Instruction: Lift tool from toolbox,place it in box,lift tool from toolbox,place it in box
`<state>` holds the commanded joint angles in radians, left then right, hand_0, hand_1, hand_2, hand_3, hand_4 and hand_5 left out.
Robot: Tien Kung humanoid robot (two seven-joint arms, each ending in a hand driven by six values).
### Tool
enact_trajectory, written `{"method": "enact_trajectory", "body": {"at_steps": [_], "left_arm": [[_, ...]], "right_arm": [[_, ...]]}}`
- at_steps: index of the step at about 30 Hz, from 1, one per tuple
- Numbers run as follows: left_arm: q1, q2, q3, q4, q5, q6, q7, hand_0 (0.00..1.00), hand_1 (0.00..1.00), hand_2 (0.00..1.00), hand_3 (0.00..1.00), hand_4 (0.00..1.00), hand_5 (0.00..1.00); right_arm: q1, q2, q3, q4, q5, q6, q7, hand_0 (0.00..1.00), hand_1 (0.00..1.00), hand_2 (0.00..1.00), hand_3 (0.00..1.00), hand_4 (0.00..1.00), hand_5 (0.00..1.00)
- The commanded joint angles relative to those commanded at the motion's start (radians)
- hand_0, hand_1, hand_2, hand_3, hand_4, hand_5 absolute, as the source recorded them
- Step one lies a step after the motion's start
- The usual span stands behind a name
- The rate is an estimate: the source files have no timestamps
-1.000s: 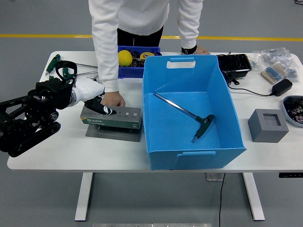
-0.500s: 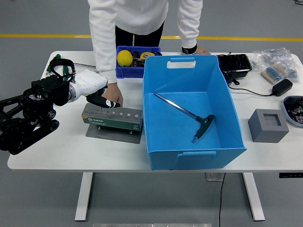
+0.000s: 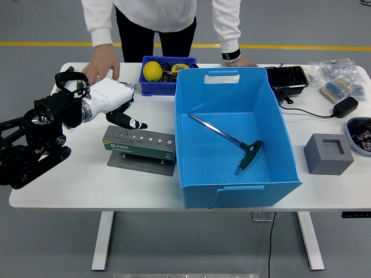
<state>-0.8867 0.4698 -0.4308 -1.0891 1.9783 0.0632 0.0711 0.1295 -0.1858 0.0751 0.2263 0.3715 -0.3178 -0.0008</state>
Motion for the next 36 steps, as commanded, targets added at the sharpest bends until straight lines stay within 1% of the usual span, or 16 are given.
{"method": "enact_trajectory", "body": {"at_steps": [4, 5, 9, 10, 11, 14, 16, 17, 19, 22, 23, 28, 30, 32, 36], "left_arm": [[0.009, 0.005, -0.02, -0.023, -0.008, 0.049, -0.004, 0.125, 0.002, 0.05, 0.043, 0.988, 0.628], [0.011, 0.007, -0.028, -0.033, -0.012, 0.056, -0.005, 0.11, 0.002, 0.038, 0.041, 0.84, 0.436], [0.018, 0.014, -0.058, -0.076, -0.023, 0.07, -0.009, 0.11, 0.002, 0.038, 0.041, 0.84, 0.436], [0.021, 0.017, -0.068, -0.091, -0.024, 0.082, -0.015, 0.11, 0.002, 0.038, 0.041, 0.84, 0.436], [0.023, 0.018, -0.075, -0.1, -0.027, 0.097, -0.022, 0.062, 0.002, 0.028, 0.045, 0.789, 0.412], [0.03, 0.023, -0.097, -0.132, -0.034, 0.155, -0.041, 0.062, 0.002, 0.028, 0.045, 0.789, 0.412], [0.034, 0.026, -0.111, -0.153, -0.037, 0.179, -0.054, 0.062, 0.002, 0.028, 0.045, 0.789, 0.412], [0.035, 0.027, -0.117, -0.16, -0.037, 0.186, -0.059, 0.048, 0.002, 0.01, 0.043, 0.784, 0.429], [0.038, 0.03, -0.129, -0.18, -0.035, 0.192, -0.065, 0.048, 0.002, 0.01, 0.043, 0.784, 0.429], [0.04, 0.036, -0.147, -0.207, -0.027, 0.19, -0.064, 0.048, 0.002, 0.01, 0.043, 0.784, 0.429], [0.041, 0.038, -0.154, -0.216, -0.023, 0.189, -0.063, 0.046, 0.002, 0.01, 0.04, 0.767, 0.454], [0.05, 0.043, -0.204, -0.275, -0.02, 0.188, -0.061, 0.046, 0.002, 0.01, 0.04, 0.767, 0.454], [0.055, 0.038, -0.229, -0.304, -0.023, 0.197, -0.064, 0.046, 0.002, 0.008, 0.038, 0.768, 0.456], [0.063, 0.028, -0.252, -0.33, -0.03, 0.209, -0.066, 0.046, 0.002, 0.008, 0.038, 0.768, 0.456], [0.083, -0.003, -0.278, -0.365, -0.045, 0.225, -0.068, 0.047, 0.002, 0.008, 0.037, 0.769, 0.457]], "right_arm": [[0.0, 0.0, 0.001, 0.0, -0.002, -0.001, 0.0, 0.694, 0.671, 0.727, 0.553, 0.789, 0.689], [0.0, 0.001, 0.002, 0.0, -0.003, -0.001, -0.001, 0.694, 0.671, 0.727, 0.552, 0.789, 0.688], [-0.001, 0.001, 0.005, 0.0, -0.007, -0.001, -0.002, 0.694, 0.671, 0.727, 0.552, 0.789, 0.688], [-0.002, 0.002, 0.005, 0.0, -0.007, -0.001, -0.003, 0.694, 0.671, 0.727, 0.552, 0.789, 0.688], [-0.003, 0.002, 0.006, 0.0, -0.008, -0.002, -0.003, 0.694, 0.671, 0.727, 0.552, 0.789, 0.688], [-0.005, 0.002, 0.005, 0.0, -0.007, -0.001, -0.003, 0.694, 0.671, 0.727, 0.552, 0.789, 0.688], [-0.006, 0.003, 0.005, -0.001, -0.007, -0.001, -0.003, 0.694, 0.671, 0.727, 0.552, 0.789, 0.688], [-0.006, 0.003, 0.006, -0.001, -0.008, -0.001, -0.003, 0.696, 0.672, 0.727, 0.552, 0.789, 0.688], [-0.007, 0.003, 0.006, -0.001, -0.008, -0.001, -0.004, 0.696, 0.672, 0.727, 0.552, 0.789, 0.688], [-0.008, 0.003, 0.006, -0.001, -0.008, -0.001, -0.003, 0.696, 0.672, 0.727, 0.552, 0.789, 0.688], [-0.008, 0.004, 0.006, -0.001, -0.008, -0.002, -0.004, 0.694, 0.671, 0.727, 0.552, 0.789, 0.688], [-0.01, 0.004, 0.009, -0.001, -0.011, -0.002, -0.004, 0.694, 0.671, 0.727, 0.552, 0.789, 0.688], [-0.01, 0.005, 0.011, -0.001, -0.016, -0.003, -0.006, 0.694, 0.672, 0.728, 0.552, 0.789, 0.687], [-0.012, 0.005, 0.012, -0.001, -0.017, -0.003, -0.006, 0.694, 0.672, 0.728, 0.552, 0.789, 0.687], [-0.013, 0.005, 0.013, -0.001, -0.018, -0.003, -0.006, 0.694, 0.672, 0.728, 0.552, 0.788, 0.686]]}}
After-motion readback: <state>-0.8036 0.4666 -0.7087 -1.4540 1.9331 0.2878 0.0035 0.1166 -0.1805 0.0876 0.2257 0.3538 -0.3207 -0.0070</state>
